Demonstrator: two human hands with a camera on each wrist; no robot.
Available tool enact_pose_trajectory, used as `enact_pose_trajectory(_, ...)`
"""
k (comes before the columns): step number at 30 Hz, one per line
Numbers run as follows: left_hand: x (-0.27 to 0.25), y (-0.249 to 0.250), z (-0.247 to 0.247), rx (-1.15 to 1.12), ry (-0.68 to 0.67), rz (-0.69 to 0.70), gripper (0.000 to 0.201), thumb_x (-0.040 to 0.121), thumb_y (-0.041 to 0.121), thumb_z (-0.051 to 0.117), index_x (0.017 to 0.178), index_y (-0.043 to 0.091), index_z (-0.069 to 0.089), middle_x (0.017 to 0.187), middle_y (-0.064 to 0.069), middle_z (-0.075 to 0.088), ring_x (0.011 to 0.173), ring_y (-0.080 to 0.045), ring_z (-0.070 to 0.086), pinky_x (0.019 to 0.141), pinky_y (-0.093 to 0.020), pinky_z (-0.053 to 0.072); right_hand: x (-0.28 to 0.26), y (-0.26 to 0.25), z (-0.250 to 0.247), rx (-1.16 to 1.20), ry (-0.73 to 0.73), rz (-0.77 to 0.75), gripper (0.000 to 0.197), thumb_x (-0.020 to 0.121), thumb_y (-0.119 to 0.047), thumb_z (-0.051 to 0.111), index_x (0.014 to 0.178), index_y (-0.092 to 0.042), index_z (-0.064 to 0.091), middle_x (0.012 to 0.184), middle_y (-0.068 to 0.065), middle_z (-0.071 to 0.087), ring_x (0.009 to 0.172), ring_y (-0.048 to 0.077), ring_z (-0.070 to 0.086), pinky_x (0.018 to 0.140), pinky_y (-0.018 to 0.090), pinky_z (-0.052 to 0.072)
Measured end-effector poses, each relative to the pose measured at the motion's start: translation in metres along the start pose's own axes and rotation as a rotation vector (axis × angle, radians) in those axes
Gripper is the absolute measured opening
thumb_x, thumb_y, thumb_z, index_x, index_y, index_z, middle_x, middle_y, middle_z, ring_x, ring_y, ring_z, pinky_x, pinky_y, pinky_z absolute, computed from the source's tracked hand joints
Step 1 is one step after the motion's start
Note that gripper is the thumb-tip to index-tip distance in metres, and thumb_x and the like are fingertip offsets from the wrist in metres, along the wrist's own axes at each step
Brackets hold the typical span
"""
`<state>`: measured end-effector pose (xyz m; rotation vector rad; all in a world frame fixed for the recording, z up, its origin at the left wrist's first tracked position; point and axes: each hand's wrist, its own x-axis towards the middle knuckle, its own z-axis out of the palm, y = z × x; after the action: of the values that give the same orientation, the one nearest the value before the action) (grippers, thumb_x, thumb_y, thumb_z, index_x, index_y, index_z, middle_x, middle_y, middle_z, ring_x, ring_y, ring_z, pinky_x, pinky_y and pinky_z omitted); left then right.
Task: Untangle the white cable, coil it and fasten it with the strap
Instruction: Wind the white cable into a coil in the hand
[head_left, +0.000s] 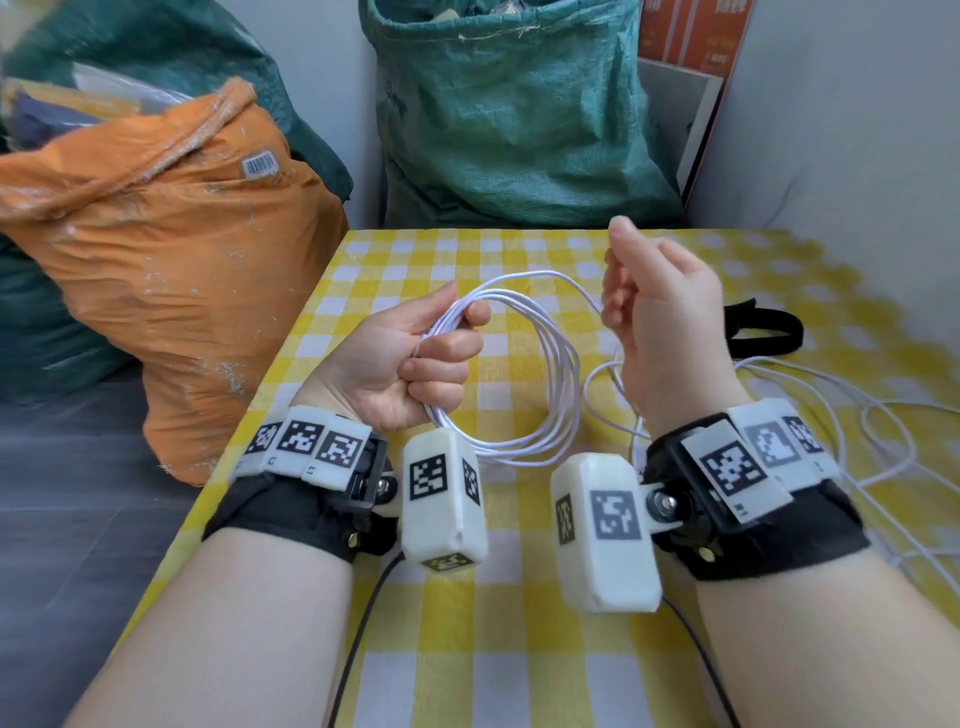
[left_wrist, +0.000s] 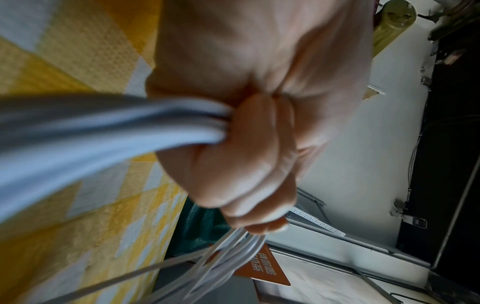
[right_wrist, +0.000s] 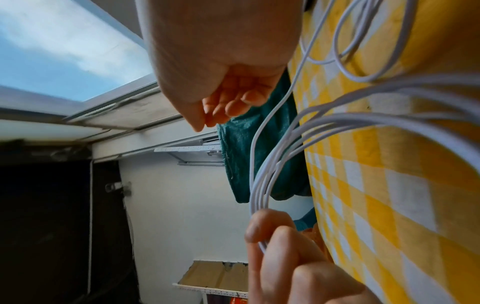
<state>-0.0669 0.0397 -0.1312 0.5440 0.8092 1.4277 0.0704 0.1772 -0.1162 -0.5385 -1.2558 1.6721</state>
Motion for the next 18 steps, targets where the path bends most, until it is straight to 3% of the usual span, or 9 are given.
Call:
enact_pose_trajectory(3, -0.001, -0.001, 0.007, 0.094, 0.003, -0.035, 0.028, 0.092, 0.037, 0.034, 0.08, 0.016, 0.048, 0.052, 0.009, 0.016, 0.036, -0.003, 0.011, 0.033, -0.013, 0.017, 0.0, -0.001, 0.0, -0.249, -0.043, -0.267, 0.009, 0.086, -0.017, 0.067, 0.078, -0.02, 0.064, 0.072, -0.008, 0.062, 0.065, 0.001, 0.056, 0.064, 0.013, 0.045)
enact_pose_trajectory(4, -0.001, -0.001, 0.009, 0.127, 0.014, -0.04, 0.027, 0.092, 0.037, 0.034, 0.079, 0.016, 0.047, 0.052, 0.009, 0.015, 0.036, -0.003, 0.01, 0.033, -0.013, 0.015, -0.001, -0.001, 0.001, -0.342, -0.108, -0.294, 0.002, 0.086, -0.019, 0.067, 0.086, -0.021, 0.067, 0.081, -0.01, 0.065, 0.076, -0.001, 0.06, 0.073, 0.012, 0.045)
enact_pose_trajectory(6, -0.001, -0.002, 0.013, 0.172, 0.033, -0.044, 0.027, 0.092, 0.037, 0.033, 0.078, 0.017, 0.045, 0.052, 0.009, 0.014, 0.036, -0.004, 0.009, 0.033, -0.013, 0.014, -0.002, 0.003, 0.002, -0.515, -0.261, -0.247, 0.014, 0.089, -0.021, 0.063, 0.102, -0.019, 0.069, 0.094, -0.011, 0.067, 0.091, 0.0, 0.061, 0.084, 0.014, 0.045)
enact_pose_trajectory(9, -0.001, -0.002, 0.015, 0.18, 0.058, -0.021, 0.027, 0.091, 0.036, 0.034, 0.077, 0.016, 0.046, 0.052, 0.008, 0.013, 0.035, -0.004, 0.008, 0.033, -0.013, 0.014, -0.008, 0.007, 0.005, -0.663, -0.461, -0.087, 0.019, 0.095, -0.026, 0.053, 0.093, -0.017, 0.07, 0.076, -0.006, 0.066, 0.075, 0.009, 0.06, 0.074, 0.03, 0.046)
enact_pose_trajectory(11, 0.0, -0.002, 0.014, 0.151, 0.063, 0.02, 0.028, 0.091, 0.035, 0.035, 0.075, 0.017, 0.047, 0.052, 0.009, 0.012, 0.035, -0.004, 0.008, 0.033, -0.013, 0.014, -0.011, 0.007, 0.006, -0.655, -0.526, -0.021, 0.028, 0.098, -0.029, 0.048, 0.084, -0.015, 0.068, 0.057, -0.006, 0.052, 0.057, 0.01, 0.053, 0.067, 0.037, 0.047)
enact_pose_trajectory(14, 0.001, 0.0, 0.008, 0.032, 0.031, 0.111, 0.033, 0.092, 0.034, 0.035, 0.071, 0.017, 0.054, 0.051, 0.009, 0.014, 0.035, -0.004, 0.01, 0.032, -0.013, 0.019, -0.01, 0.001, 0.005, -0.512, -0.539, 0.107, 0.033, 0.1, -0.032, 0.043, 0.082, -0.013, 0.063, 0.049, -0.01, 0.034, 0.045, 0.009, 0.037, 0.056, 0.027, 0.044)
enact_pose_trajectory(18, 0.004, 0.002, 0.001, -0.11, 0.035, 0.248, 0.037, 0.095, 0.034, 0.035, 0.069, 0.016, 0.055, 0.05, 0.008, 0.018, 0.036, -0.004, 0.013, 0.032, -0.013, 0.024, -0.011, -0.005, 0.004, -0.325, -0.547, 0.246, 0.028, 0.1, -0.028, 0.043, 0.081, -0.013, 0.055, 0.048, -0.01, 0.035, 0.04, 0.008, 0.037, 0.053, 0.022, 0.046)
